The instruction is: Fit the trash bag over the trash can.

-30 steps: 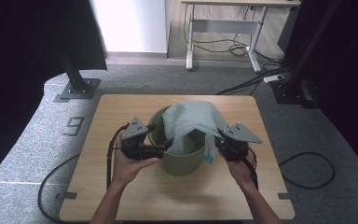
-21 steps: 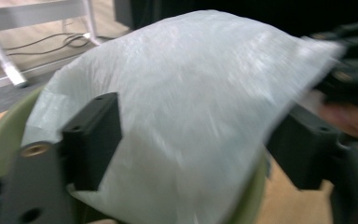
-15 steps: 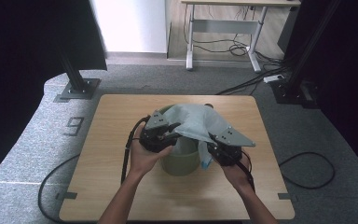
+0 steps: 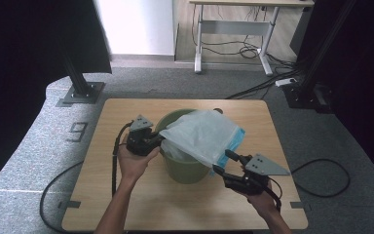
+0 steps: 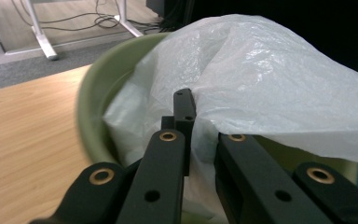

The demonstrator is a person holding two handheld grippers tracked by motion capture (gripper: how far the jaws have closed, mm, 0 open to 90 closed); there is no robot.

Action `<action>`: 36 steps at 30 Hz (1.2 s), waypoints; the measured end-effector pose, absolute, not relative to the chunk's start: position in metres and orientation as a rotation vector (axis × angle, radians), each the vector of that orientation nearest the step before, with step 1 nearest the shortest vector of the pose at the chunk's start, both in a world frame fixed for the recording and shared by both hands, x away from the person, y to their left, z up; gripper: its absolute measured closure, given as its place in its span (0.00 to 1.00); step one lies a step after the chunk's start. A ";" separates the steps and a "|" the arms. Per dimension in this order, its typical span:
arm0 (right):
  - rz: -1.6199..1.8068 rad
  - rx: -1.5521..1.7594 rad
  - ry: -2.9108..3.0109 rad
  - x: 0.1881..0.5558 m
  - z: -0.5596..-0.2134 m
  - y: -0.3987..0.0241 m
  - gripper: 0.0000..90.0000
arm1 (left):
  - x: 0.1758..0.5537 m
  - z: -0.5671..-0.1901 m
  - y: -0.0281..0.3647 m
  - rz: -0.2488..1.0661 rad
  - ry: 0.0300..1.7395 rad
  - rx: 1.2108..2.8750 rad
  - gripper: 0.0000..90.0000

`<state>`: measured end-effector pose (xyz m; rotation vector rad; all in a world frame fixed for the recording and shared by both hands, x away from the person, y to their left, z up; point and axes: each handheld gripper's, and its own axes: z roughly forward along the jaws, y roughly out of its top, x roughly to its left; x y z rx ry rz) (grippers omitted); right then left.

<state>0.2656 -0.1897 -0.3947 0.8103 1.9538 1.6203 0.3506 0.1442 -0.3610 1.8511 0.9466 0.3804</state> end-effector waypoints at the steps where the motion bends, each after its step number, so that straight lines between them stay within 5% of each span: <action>1: 1.622 0.820 1.935 0.265 -0.396 -0.196 0.40 | 0.350 -0.363 0.149 0.375 0.954 1.845 1.00; 12: 1.594 1.003 1.859 0.310 -0.396 -0.235 0.34 | 0.350 -0.373 0.174 0.373 0.994 1.838 0.99; 23: 1.649 1.118 1.892 0.344 -0.404 -0.223 0.34 | 0.356 -0.377 0.176 0.338 1.021 1.814 0.99; 26: 1.651 1.129 1.895 0.348 -0.410 -0.218 0.44 | 0.356 -0.377 0.173 0.338 1.012 1.823 0.99; 33: 1.617 1.106 1.872 0.346 -0.408 -0.214 0.91 | 0.359 -0.377 0.166 0.329 1.001 1.831 0.99; 36: 1.596 1.078 1.855 0.342 -0.402 -0.215 0.99 | 0.360 -0.376 0.161 0.325 0.990 1.834 0.99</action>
